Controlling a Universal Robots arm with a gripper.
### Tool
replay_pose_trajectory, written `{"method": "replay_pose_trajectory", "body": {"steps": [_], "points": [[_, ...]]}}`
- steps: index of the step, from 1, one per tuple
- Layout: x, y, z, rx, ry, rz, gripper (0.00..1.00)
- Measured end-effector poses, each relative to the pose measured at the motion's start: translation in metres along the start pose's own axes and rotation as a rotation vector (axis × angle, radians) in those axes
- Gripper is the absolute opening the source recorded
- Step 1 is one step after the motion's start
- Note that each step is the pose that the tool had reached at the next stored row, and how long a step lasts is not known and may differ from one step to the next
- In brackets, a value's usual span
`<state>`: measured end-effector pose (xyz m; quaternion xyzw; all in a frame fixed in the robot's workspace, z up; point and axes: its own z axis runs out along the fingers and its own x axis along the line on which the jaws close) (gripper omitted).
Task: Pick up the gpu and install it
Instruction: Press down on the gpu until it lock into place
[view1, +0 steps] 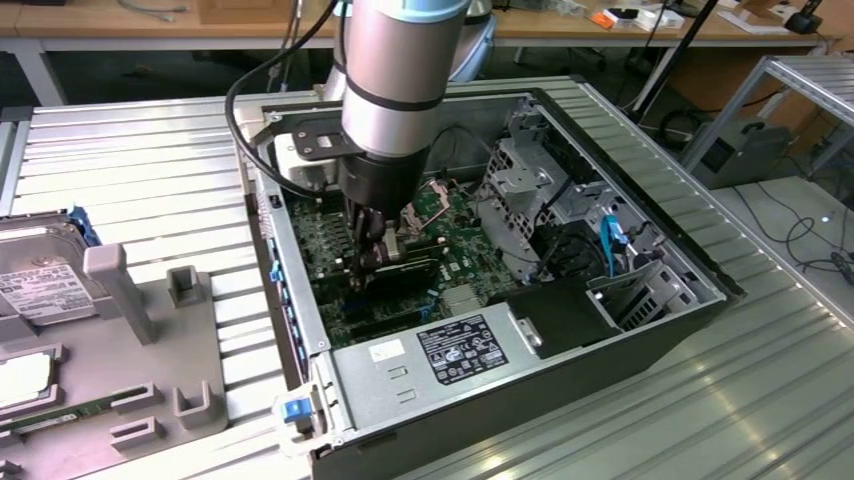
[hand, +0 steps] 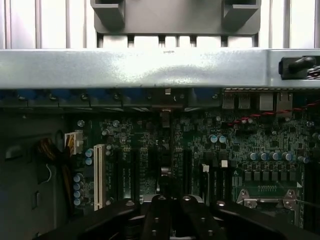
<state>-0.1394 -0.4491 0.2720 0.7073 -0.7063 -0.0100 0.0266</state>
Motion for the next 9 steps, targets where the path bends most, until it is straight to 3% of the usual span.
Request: {"method": "replay_pose_trajectory", "body": {"steps": [9], "points": [[-0.0001, -0.0001, 0.0026, 0.0002, -0.0003, 0.0, 0.11]]}}
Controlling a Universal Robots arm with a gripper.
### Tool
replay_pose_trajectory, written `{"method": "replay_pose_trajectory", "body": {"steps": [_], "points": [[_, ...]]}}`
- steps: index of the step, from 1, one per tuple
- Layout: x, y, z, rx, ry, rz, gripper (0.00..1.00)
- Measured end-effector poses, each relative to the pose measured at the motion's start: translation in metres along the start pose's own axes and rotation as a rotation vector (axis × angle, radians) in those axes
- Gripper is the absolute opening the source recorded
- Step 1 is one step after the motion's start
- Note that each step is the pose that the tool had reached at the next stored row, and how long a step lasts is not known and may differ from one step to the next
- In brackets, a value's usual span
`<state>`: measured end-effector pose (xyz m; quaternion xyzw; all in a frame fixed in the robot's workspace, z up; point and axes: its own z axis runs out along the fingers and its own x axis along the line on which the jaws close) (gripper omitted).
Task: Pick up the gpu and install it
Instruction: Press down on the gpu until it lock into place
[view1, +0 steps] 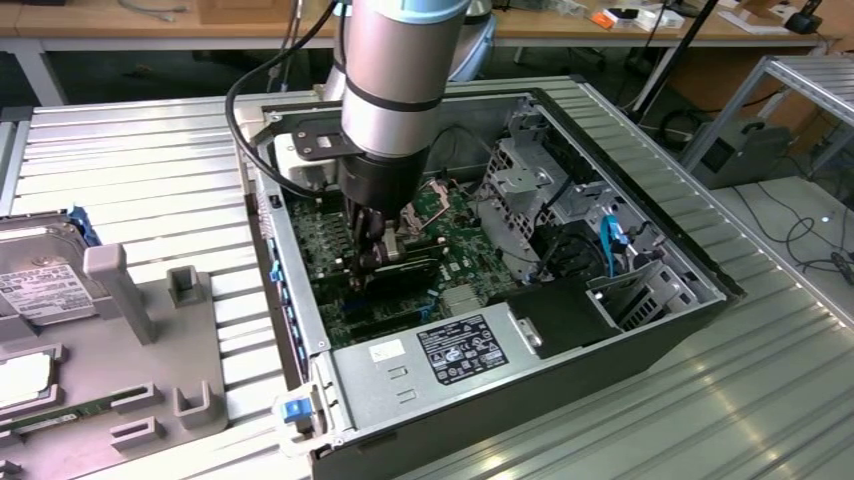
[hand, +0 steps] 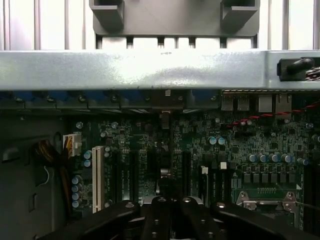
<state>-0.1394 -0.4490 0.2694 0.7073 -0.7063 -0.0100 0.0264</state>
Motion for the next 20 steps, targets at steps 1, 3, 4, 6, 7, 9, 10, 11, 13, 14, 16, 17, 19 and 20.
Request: {"method": "replay_pose_trajectory", "body": {"steps": [1, 3, 4, 6, 7, 9, 10, 11, 13, 14, 16, 17, 19, 20], "points": [[0.0, 0.0, -0.0002, 0.0002, -0.0001, 0.0, 0.11], [0.0, 0.0, -0.0026, 0.0015, -0.002, 0.0, 0.11], [0.0, 0.0004, -0.0079, 0.0003, -0.0002, 0.0, 0.11], [0.0, 0.0006, -0.0117, 0.0002, -0.0002, 0.0, 0.11], [0.0, 0.0006, -0.0128, 0.0001, -0.0001, 0.0, 0.11], [0.0, -0.0039, -0.0127, -0.0008, 0.0, 0.0, 0.11], [0.0, -0.0083, -0.0123, -0.0017, -0.0001, 0.0, 0.11], [0.0, -0.0115, -0.0118, -0.0023, 0.0, 0.0, 0.11], [0.0, -0.0218, -0.0107, -0.0047, 0.0007, 0.0, 0.11], [0.0, -0.0242, -0.0098, -0.0048, 0.0015, 0.0, 0.11], [0.0, -0.0268, -0.0086, -0.0049, 0.0021, 0.0, 0.11], [0.0, -0.0279, -0.0079, -0.005, 0.0023, 0.0, 0.11], [0.0, -0.0292, -0.0073, -0.005, 0.0024, 0.0, 0.11], [0.0, -0.0293, -0.0068, -0.0049, 0.0023, 0.0, 0.11]]}}
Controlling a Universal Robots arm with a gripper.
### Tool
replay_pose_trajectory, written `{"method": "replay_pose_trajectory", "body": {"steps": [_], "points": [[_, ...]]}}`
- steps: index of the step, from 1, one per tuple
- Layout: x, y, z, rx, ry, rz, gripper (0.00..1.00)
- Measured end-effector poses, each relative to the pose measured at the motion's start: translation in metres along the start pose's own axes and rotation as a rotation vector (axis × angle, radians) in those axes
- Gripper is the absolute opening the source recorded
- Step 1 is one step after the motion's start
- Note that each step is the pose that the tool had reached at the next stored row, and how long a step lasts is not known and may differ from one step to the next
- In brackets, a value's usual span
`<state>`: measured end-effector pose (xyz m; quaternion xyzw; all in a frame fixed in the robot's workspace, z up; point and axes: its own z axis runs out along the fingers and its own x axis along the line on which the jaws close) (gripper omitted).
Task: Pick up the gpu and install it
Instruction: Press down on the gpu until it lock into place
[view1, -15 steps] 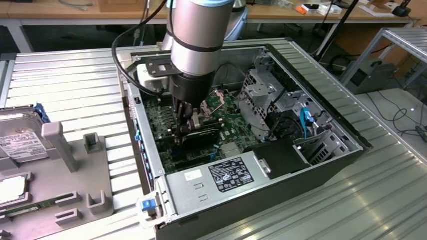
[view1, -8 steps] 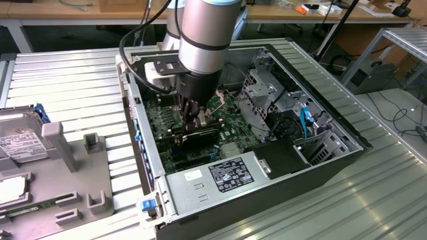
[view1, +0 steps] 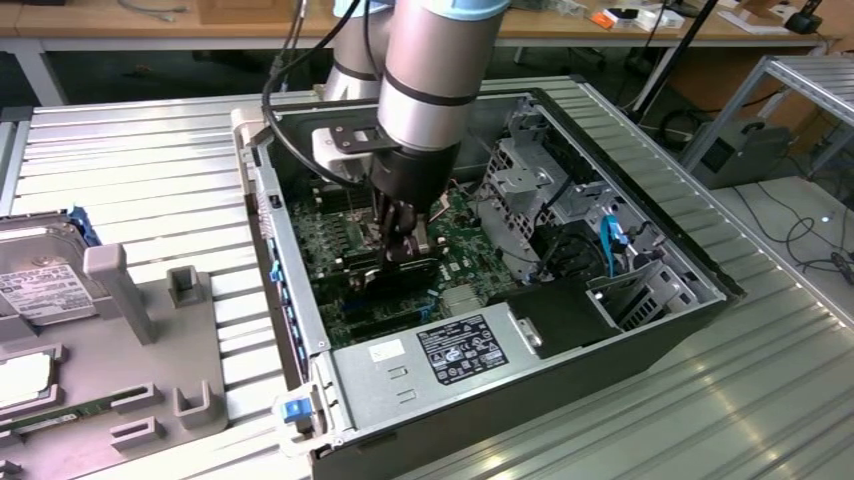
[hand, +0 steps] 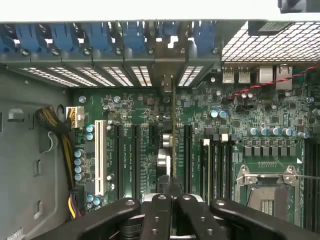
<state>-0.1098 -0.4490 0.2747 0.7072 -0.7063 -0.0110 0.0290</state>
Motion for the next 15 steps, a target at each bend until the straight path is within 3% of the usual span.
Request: {"method": "replay_pose_trajectory", "body": {"steps": [6, 10, 11, 13, 15], "points": [[0.0, -0.0008, 0.0087, -0.0005, 0.0009, 0.0, 0.11], [0.0, -0.0006, 0.0061, 0.0002, -0.0009, 0.0, 0.11], [0.0, -0.0006, 0.0034, 0.0014, -0.0025, 0.0, 0.11], [0.0, 0.0005, -0.0134, 0.0001, -0.0003, 0.0, 0.11], [0.001, 0.001, -0.0229, 0.0, -0.0001, 0.0, 0.11]]}}
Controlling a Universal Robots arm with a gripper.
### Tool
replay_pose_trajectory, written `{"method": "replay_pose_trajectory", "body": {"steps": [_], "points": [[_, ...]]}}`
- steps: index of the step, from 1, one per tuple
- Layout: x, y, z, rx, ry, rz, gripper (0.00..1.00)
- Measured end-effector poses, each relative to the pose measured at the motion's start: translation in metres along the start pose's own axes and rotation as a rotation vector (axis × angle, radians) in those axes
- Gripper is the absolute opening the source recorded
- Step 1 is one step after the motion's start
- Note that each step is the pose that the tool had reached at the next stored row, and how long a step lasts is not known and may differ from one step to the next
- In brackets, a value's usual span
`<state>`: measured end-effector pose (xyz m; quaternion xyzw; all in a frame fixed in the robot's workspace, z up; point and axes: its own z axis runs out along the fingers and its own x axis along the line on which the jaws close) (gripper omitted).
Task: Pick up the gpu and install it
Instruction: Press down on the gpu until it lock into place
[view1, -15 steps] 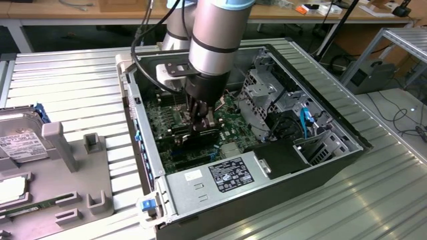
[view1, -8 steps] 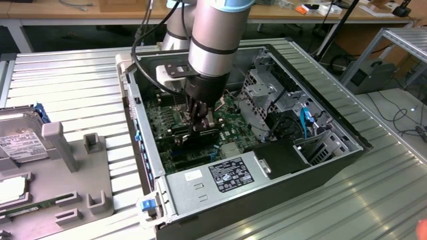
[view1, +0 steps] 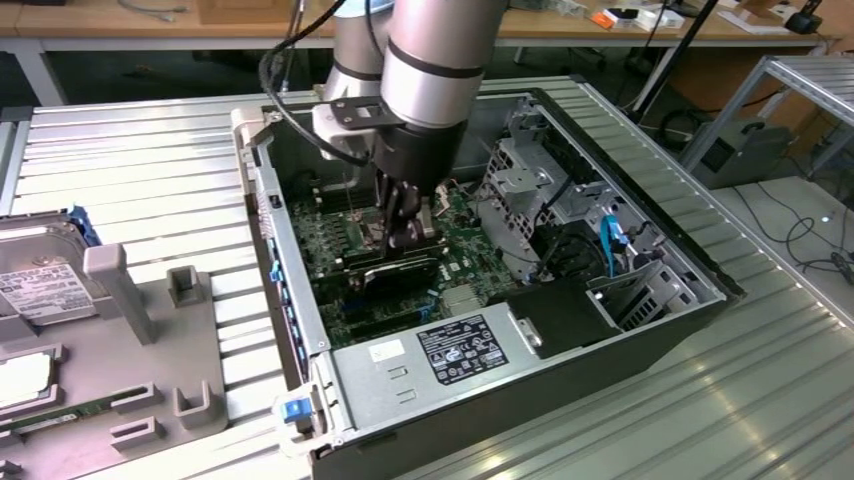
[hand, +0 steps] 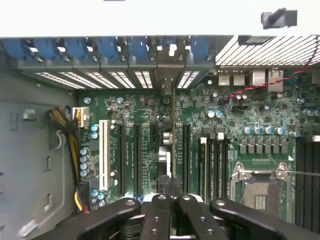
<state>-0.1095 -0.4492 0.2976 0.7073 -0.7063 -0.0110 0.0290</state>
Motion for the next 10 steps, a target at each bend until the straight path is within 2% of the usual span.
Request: {"method": "replay_pose_trajectory", "body": {"steps": [4, 10], "points": [[0.0, 0.0014, -0.0259, 0.0, 0.0001, 0.0, 0.11], [0.0, 0.0014, -0.027, 0.0, 0.0, 0.0, 0.11]]}}
